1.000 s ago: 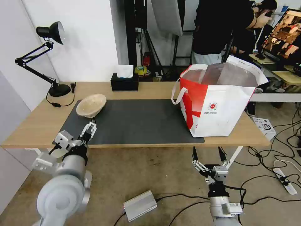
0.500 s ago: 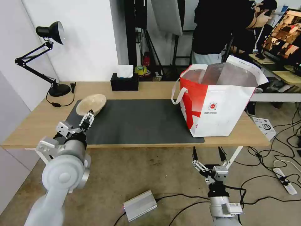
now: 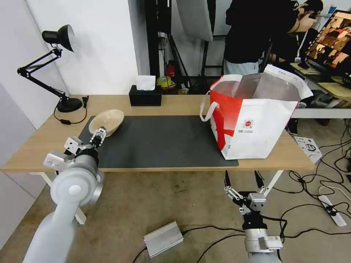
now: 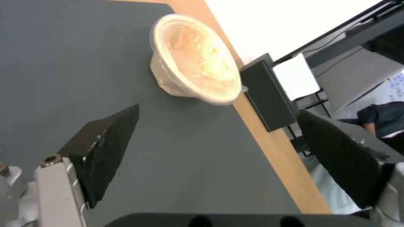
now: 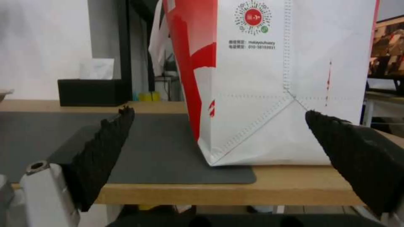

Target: Pick up the trash from the table and place it into the takeout bag.

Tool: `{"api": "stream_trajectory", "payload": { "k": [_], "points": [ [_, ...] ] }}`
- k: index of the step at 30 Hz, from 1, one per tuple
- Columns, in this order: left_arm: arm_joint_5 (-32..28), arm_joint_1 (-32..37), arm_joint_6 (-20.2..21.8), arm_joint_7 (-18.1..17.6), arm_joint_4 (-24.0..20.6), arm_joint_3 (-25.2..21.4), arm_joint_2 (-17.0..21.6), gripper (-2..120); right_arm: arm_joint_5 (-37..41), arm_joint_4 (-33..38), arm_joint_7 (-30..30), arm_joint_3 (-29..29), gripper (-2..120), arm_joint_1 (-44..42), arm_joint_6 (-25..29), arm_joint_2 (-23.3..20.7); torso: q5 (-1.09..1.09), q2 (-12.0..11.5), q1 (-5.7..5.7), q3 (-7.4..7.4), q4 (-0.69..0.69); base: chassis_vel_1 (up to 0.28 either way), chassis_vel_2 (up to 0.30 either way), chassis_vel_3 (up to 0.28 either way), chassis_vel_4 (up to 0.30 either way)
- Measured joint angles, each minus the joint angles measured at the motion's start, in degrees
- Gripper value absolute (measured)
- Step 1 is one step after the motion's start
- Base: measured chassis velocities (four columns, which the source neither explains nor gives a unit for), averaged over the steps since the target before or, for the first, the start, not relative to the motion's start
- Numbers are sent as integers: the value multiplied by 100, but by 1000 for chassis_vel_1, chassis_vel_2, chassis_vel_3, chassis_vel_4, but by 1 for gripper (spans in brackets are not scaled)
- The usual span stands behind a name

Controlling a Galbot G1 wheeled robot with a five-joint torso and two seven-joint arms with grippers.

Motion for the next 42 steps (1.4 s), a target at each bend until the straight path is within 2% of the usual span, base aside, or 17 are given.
{"api": "stream_trajectory", "payload": {
  "k": [21, 42],
  "points": [
    [-457, -1047, 205, -385, 970, 465, 35, 100, 0, 0, 0, 0, 100, 0, 0, 0, 0, 1, 0, 0, -1, 0, 0, 0, 0],
    [-523, -1571, 199, -449, 1611, 524, 6, 100, 0, 0, 0, 0, 100, 0, 0, 0, 0, 1, 0, 0, -1, 0, 0, 0, 0]
  ]
}}
